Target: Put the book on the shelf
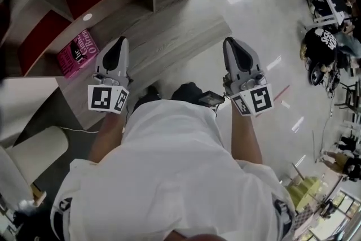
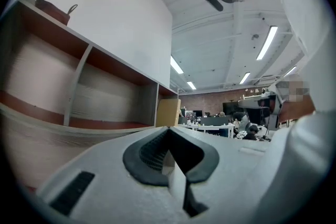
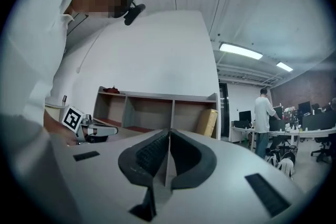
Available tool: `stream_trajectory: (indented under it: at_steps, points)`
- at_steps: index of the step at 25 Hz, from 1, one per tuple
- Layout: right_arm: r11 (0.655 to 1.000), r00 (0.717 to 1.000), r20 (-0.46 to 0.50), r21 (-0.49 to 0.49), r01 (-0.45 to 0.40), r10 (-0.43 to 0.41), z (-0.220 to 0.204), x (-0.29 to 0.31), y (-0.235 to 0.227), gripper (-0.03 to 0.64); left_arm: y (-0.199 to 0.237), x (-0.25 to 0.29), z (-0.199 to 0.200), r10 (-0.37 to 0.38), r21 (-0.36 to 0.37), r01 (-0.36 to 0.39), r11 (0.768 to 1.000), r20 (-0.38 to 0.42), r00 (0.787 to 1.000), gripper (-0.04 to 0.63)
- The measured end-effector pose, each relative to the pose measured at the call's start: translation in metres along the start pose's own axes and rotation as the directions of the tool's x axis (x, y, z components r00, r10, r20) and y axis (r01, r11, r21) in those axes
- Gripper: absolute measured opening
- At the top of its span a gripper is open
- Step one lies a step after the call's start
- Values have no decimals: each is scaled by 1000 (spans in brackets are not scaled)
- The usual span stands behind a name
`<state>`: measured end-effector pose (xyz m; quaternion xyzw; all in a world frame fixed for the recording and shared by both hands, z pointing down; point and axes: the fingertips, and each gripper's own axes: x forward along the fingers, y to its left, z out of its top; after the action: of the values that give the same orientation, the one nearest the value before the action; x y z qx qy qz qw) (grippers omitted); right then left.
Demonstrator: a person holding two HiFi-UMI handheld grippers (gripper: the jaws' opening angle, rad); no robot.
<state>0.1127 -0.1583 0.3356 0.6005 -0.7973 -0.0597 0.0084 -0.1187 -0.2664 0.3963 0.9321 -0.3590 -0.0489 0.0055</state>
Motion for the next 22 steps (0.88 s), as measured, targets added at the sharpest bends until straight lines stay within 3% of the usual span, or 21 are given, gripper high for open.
stream_trajectory:
  at_steps: [5, 10, 14, 22]
  points:
    - [999, 999, 38, -3, 35, -35, -4, -35, 3, 18, -26, -22, 10, 21, -2, -21, 1000, 10, 1000, 12]
    - [1000, 1000, 17, 23, 4, -4, -22, -66, 7, 17, -65, -46, 9, 50, 9, -50, 999, -13, 999, 12]
    - [1000, 1000, -14, 24, -13, 13, -30, -108, 4, 17, -108, -61, 13, 71, 23, -70, 997, -24, 997, 12]
    - [996, 998, -27, 70, -49, 51, -42, -192, 4, 15, -208, -93, -1, 40, 33, -38, 999, -60, 997, 12]
